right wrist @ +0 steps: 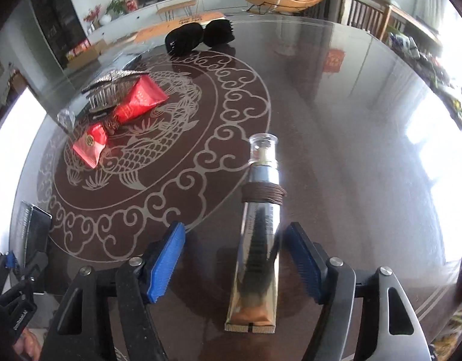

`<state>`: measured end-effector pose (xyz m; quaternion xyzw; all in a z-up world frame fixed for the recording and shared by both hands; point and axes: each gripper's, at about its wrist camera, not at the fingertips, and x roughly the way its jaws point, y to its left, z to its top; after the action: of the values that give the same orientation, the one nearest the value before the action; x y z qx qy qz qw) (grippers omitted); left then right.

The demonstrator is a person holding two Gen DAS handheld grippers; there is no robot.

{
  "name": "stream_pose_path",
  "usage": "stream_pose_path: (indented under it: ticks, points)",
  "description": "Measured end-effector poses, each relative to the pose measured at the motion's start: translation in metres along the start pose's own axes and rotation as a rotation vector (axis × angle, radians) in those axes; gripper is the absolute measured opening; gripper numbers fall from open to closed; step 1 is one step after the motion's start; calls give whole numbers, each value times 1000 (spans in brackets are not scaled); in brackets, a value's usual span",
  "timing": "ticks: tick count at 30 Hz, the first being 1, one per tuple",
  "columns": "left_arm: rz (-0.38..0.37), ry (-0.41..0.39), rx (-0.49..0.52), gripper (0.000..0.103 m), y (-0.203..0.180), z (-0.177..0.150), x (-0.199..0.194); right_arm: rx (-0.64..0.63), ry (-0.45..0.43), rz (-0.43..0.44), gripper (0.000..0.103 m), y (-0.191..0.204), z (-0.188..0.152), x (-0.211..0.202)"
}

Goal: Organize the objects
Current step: 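Lift the black box with the left gripper while the right gripper holds the gold tube, then carry the black box and gold tube into the white bin and open both grippers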

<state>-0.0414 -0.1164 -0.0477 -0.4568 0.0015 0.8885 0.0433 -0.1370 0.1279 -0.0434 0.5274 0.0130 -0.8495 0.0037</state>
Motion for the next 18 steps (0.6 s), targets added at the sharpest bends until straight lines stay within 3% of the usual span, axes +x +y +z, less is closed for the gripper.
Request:
stream_pose_path:
  ticks: [1,2,3,6,11,18]
  points:
    - [-7,-8,-3,57,0,-3,-3,-9,-10,12,51,1,-2,-1]
    - [-14,-16,-6,57,1,-6,-6,-14,-19,10,29,0,-4,-3]
    - [-21,-24,-9,57,2,-8,-10,-13,-21,19,27,-2,-5,-4]
    - [-40,-52,-13,57,2,-12,-23,31,-23,67,26,-15,-10,-9]
    - [-73,-123,-15,57,3,-11,-55,160,-59,294,26,-32,-19,-31]
    - [-106,-222,-65,57,23,-6,-106,161,-91,462,26,-2,-15,-73]
